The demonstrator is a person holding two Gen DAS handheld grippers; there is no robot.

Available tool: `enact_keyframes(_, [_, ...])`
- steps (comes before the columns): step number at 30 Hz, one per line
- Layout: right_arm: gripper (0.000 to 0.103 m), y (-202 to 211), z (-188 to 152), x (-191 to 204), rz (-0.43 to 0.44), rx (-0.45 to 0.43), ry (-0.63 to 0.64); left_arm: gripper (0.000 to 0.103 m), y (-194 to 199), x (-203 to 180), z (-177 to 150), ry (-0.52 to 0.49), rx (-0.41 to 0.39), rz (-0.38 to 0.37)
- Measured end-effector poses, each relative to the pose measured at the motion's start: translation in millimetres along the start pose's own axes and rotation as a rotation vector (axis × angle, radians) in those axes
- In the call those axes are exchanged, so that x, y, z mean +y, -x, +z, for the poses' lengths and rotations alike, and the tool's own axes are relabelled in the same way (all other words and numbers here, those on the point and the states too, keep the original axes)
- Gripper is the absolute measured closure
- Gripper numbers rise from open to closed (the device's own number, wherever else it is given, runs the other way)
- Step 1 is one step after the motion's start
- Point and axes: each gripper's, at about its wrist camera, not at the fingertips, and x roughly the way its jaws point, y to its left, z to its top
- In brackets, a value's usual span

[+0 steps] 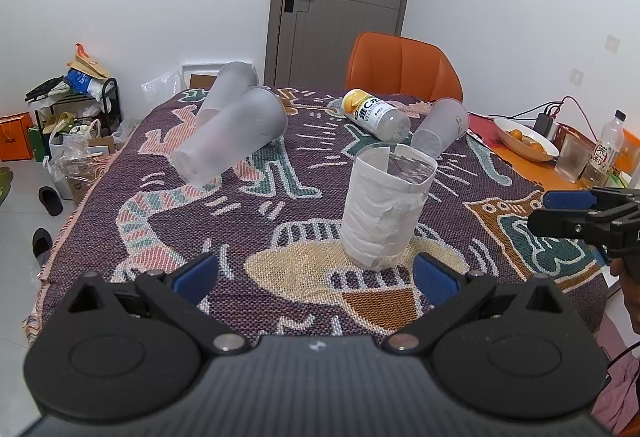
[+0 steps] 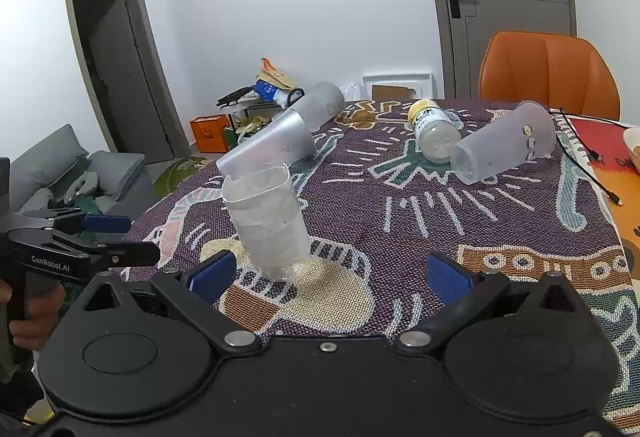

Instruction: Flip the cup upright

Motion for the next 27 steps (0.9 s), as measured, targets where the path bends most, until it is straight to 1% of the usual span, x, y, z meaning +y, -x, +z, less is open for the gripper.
enact_keyframes(27, [0.0, -1.8, -3.4, -1.0, -0.003, 0.01, -0.003, 0.0, -1.2, 2.1, -3.4, 0.005, 0.002, 0.001])
